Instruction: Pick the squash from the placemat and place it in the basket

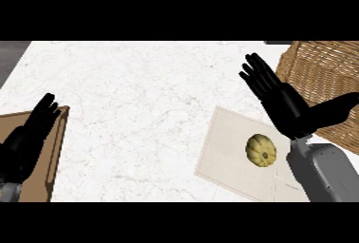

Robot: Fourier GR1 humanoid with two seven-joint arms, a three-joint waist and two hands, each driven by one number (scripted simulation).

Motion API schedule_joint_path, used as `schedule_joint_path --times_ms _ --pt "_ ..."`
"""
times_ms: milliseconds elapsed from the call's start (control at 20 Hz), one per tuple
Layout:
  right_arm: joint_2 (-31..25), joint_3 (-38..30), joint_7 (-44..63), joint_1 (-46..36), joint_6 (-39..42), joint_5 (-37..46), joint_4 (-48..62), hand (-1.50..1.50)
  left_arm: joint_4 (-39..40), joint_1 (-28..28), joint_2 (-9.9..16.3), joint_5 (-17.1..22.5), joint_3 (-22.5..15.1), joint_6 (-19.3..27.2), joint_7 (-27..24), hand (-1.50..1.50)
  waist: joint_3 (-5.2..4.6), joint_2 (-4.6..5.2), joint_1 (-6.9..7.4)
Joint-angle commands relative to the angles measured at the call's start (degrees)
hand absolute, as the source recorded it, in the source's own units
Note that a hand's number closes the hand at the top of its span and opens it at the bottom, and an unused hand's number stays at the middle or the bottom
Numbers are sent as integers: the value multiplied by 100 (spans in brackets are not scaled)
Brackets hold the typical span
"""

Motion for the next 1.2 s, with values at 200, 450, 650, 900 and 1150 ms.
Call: schedule_joint_path --times_ms 200,450,650,900,1150 --pt "-672 -930 -2112 -897 1357 -39 -1240 150 380 -243 -38 2 204 103 176 0 57 -93 -198" --pt "-1579 -193 -3286 -1058 1662 2475 -2286 -150 516 -323 -187 168 104 -33 303 0 43 -113 -367" --pt "-909 473 -4333 231 620 3765 -3015 -150 755 -364 -182 198 205 -78 288 0 58 -87 -422" --pt "-460 1709 -3949 1627 -624 5671 -3616 -150 1078 -583 -224 299 265 -350 251 0 25 -116 -414" --pt "-1288 1330 -2549 2451 -583 6955 -4435 -150 1108 -418 -189 242 383 -261 188 0 6 -190 -513"
